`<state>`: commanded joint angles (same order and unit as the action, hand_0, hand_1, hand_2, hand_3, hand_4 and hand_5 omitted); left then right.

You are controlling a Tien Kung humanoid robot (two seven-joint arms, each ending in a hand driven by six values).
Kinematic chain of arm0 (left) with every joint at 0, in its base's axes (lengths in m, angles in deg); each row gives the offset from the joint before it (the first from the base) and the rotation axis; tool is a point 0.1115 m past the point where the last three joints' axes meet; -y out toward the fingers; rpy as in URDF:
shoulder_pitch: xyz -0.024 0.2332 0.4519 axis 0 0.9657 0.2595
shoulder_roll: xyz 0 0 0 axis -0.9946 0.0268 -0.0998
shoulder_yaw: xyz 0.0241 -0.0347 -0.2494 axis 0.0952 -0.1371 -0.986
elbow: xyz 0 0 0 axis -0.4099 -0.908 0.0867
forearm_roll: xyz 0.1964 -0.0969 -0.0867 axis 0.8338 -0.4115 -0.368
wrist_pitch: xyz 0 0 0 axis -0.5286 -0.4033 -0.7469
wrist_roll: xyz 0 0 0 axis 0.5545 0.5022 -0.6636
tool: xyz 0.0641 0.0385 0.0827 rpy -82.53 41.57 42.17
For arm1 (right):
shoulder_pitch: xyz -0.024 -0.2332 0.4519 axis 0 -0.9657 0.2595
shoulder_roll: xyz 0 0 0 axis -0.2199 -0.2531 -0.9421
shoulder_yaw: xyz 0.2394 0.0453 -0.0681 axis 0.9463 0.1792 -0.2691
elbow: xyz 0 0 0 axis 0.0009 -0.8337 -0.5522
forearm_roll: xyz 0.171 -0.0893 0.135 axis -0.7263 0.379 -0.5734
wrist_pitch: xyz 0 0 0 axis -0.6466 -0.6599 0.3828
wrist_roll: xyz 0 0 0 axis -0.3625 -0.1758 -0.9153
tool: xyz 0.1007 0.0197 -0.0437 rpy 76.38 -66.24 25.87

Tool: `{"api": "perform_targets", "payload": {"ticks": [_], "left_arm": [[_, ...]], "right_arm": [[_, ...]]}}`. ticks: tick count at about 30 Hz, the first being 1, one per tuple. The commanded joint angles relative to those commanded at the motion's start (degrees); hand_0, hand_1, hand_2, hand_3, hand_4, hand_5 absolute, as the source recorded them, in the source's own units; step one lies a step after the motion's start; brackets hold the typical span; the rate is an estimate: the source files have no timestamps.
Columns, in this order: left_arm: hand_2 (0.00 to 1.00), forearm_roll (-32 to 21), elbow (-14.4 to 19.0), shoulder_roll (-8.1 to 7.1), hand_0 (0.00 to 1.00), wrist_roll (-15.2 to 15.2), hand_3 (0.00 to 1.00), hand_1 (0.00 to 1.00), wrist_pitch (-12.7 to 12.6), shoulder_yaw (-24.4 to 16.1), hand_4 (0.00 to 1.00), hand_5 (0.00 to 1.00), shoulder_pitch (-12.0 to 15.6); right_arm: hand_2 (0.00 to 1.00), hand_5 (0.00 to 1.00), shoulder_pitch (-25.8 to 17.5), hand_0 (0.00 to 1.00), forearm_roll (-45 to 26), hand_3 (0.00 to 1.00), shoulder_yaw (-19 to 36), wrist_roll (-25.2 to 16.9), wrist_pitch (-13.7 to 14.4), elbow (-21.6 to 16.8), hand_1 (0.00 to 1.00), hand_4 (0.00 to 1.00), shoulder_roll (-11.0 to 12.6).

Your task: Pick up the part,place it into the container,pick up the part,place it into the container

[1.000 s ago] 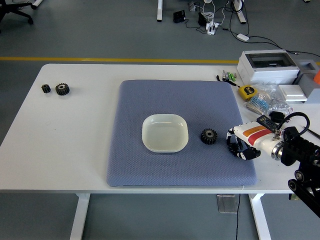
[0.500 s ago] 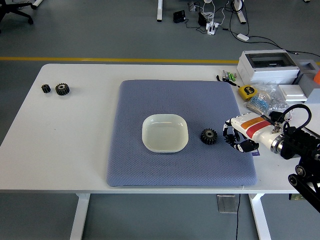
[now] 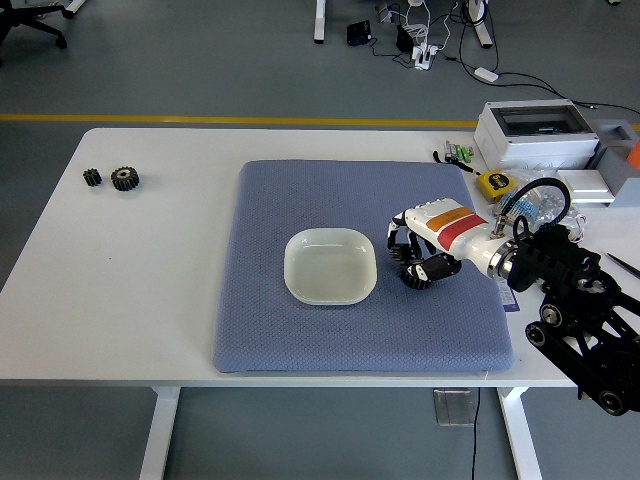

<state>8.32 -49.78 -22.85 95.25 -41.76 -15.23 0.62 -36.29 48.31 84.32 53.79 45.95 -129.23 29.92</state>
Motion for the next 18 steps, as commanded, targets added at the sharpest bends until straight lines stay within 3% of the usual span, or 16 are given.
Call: {"api": "perform_targets", "payload": {"ticks": [7, 15, 16, 18], "left_arm": [[0.768, -0.43, 0.0, 0.0, 0.712, 0.12, 0.61, 0.72, -0.11, 0.72, 0.7, 0.556, -0.18], [0.768, -0.5, 0.0, 0.0, 0.711, 0.14, 0.61, 0.72, -0.26, 1.03, 0.7, 0.554, -0.47], [0.768, -0.52, 0.0, 0.0, 0.712, 0.14, 0.609, 0.72, -0.28, 1.06, 0.7, 0.553, -0.5], [0.768, -0.37, 0.0, 0.0, 0.712, 0.19, 0.609, 0.72, -0.28, 1.01, 0.7, 0.553, -0.53]], "right_arm": [[0.291, 0.093, 6.51, 0.057, -0.13, 0.444, -7.37, 0.57, 1.22, 5.31, 0.179, 0.709, -5.14], [0.298, 0.077, 10.98, 0.063, 0.23, 0.453, -13.71, 0.92, 0.4, 11.36, 0.189, 0.723, -10.36], [0.486, 0.121, 11.33, 0.165, 0.63, 0.523, -13.96, 0.93, 0.26, 12.21, 0.386, 0.818, -10.93], [0.486, 0.121, 11.96, 0.165, 1.66, 0.523, -14.33, 0.56, 0.7, 13.77, 0.386, 0.818, -11.94]]}}
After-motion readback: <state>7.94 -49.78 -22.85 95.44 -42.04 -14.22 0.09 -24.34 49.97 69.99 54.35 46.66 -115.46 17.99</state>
